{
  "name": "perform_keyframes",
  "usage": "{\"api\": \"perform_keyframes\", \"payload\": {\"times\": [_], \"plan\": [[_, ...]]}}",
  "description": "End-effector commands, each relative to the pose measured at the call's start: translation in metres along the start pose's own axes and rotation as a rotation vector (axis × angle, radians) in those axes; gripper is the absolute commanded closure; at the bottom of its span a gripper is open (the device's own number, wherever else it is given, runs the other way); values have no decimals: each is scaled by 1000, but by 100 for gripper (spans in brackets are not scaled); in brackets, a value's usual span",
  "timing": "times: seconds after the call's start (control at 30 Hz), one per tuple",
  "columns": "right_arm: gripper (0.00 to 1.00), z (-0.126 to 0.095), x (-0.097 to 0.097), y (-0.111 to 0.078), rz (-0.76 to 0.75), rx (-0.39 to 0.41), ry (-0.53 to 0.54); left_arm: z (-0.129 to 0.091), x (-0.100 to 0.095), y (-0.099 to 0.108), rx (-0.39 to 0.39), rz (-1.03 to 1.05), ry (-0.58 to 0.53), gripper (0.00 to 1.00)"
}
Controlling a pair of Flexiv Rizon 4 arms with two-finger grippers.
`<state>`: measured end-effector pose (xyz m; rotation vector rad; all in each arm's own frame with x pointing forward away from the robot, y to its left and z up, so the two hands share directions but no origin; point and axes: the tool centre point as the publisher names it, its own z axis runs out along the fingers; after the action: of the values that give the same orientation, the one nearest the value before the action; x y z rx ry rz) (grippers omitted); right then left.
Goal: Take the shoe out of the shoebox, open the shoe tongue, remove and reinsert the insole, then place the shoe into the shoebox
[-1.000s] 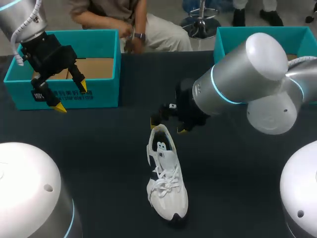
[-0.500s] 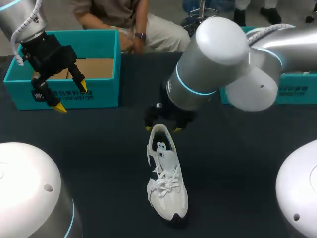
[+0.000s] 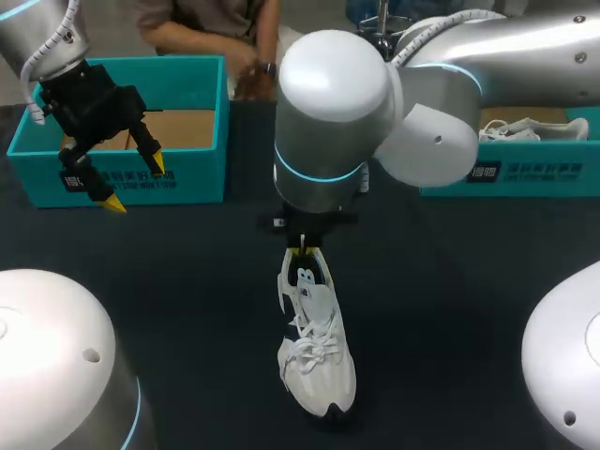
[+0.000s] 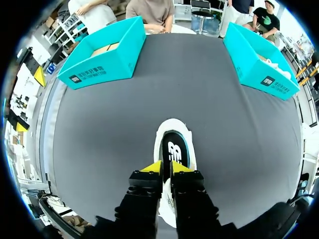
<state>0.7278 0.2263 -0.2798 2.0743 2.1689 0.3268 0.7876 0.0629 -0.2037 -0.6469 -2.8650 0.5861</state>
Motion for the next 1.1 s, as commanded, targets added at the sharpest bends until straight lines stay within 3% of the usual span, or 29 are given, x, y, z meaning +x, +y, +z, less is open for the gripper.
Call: {"api": "perform_keyframes", "payload": {"times": [0.03, 1.1], "plan": [[100, 11, 6, -2, 8, -1, -45, 0, 0, 0, -2, 0, 1, 0], [100, 85, -14, -9, -6, 48, -188, 0, 0, 0, -2, 0, 1, 0]]}}
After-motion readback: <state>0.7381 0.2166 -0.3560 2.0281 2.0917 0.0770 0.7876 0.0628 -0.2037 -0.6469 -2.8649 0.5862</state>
